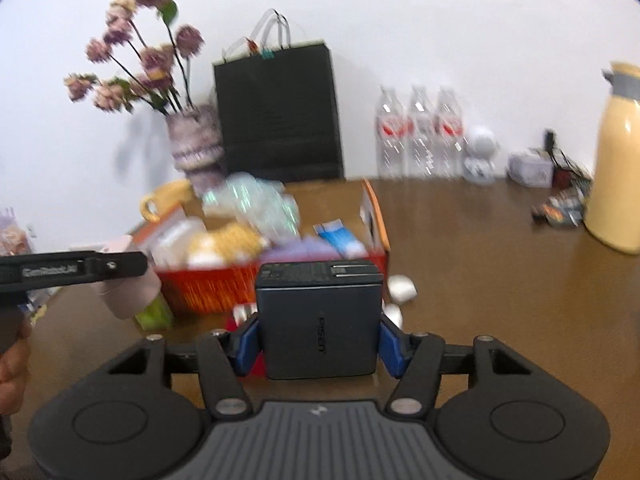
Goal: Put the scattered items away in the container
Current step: 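Grasp the pink round jar with the left gripper while the right grasps the black charger, then drop the jar into the box with the left gripper while the right drops the charger in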
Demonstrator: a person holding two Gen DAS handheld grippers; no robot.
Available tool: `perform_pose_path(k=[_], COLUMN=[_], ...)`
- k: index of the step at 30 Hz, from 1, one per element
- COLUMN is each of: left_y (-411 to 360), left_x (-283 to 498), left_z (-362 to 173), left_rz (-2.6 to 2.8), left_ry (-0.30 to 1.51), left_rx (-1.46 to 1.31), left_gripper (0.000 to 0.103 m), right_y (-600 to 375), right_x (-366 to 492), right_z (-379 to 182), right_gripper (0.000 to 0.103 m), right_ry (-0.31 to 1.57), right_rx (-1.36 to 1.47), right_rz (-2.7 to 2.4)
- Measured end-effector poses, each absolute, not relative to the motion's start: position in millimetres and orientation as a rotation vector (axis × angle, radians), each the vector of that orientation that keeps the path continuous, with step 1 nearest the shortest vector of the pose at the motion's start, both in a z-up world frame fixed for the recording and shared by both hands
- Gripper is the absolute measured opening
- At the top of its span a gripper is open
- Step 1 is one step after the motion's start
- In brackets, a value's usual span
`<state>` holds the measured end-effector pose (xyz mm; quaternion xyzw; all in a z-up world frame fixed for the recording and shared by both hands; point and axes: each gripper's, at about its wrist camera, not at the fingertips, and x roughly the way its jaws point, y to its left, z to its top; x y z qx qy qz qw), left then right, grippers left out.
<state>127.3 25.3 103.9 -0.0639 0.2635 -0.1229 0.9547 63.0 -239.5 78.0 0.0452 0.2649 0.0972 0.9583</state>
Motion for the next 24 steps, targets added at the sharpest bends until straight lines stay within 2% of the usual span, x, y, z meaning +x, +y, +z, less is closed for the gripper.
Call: perform_pose_path(k=[4,7,9,12,17,19,20,21,24], left_y=[30,25,23,22,21,21,21,23,28], left_x=[185,249,291,309,341,353,359,355,346], left_z=[132,130,129,112,84,72,68,70,81], left_rz=[-0.260,-0.211,-0.178,-0.152,-0.107,-0.090,-0.081,-0.073,-0.067], left_ry=[0.535,0.610,0.659,0.692,0.746,0.768,0.775,0.756,0.719], left_rx=[-0.134,-0.108,-0.092,-0.089,-0.084,-0.081,-0.080,-0.075,-0.069], left_gripper=[0.056,0.057,0.057,0.057,0.057,0.075,0.094,0.101,0.101], right_y=[-233,-225,-217,-204,-186,-182,-182,-181,-179], right_x=[122,190,240,301,360,372,376,378,379], right_z=[105,115,114,103,75,64,60,60,71], right_gripper=[0.058,0.058,0.058,0.058,0.058,0.058,0.059,0.060,0.063], right_ry=[0.534,0.583,0.648,0.744,0.909,0.962,0.977,0.974,0.970], right_rx=[0.093,0.093,0.095,0.074,0.057,0.052,0.060,0.062,0.032], right_rz=[0.218,0.219,0.216,0.190,0.168,0.165,0.157,0.154,0.125])
